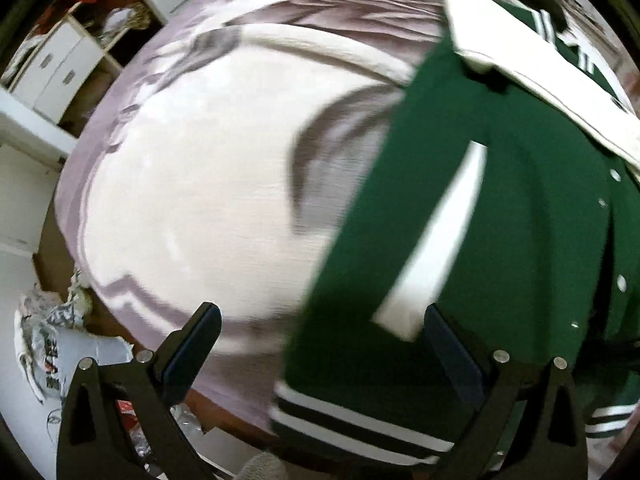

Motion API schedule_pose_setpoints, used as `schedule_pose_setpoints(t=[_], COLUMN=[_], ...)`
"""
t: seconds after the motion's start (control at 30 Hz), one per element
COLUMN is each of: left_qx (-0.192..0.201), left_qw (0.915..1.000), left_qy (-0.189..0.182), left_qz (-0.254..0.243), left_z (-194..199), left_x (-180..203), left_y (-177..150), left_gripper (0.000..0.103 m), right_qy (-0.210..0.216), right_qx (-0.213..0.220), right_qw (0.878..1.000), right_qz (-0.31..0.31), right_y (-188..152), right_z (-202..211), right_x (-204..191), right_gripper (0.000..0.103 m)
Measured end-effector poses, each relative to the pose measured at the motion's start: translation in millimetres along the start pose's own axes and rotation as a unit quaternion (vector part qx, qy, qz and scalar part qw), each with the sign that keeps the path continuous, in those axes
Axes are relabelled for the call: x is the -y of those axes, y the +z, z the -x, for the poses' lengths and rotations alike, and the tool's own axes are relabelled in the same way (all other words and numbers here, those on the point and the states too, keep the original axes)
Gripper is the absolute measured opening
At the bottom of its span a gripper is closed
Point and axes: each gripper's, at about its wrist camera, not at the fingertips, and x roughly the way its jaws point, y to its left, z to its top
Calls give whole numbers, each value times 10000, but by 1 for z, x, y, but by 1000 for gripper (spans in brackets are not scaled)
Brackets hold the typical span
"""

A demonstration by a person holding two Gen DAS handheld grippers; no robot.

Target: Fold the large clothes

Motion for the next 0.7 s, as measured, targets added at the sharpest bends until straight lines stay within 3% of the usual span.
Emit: schedule_pose_setpoints(t=[0.1,0.13,0.17,0.23,0.27,0.37,0.43,0.5,0.6,0.7], left_qx=[19,-15,-61,-115,-124,-120,-158,-180,-126,-96], left_qw=[9997,9996,9994,9990,9988,9988,9988,9991,9995,9998], left_qy=[229,277,319,365,376,411,413,357,257,132], left_qz=[77,102,144,243,275,256,209,166,151,149], left_z=[-9,-13,-17,-22,-24,-26,-24,-18,-8,0], left_x=[-21,-24,-27,-33,-35,-38,-35,-32,-36,-37], left_y=[4,5,5,6,7,9,8,6,8,11], left_gripper=[103,103,103,103,103,103,103,103,103,103], right_qy=[1034,1144,1088,316,168,449,497,315,56,-34], right_qx=[-45,-131,-123,-75,-47,-39,190,365,956,766], right_qw=[9946,9932,9938,9992,9996,9989,9986,9988,9951,9961], right_qz=[113,162,180,220,201,-133,-34,101,264,433], right_y=[-8,-5,7,22,28,39,34,26,15,30], right_z=[3,-6,-12,-37,-41,-56,-52,-35,15,27], right_x=[-18,-22,-27,-31,-19,-12,-22,-32,-34,-15], right_gripper=[34,34,34,34,34,34,7,6,6,6])
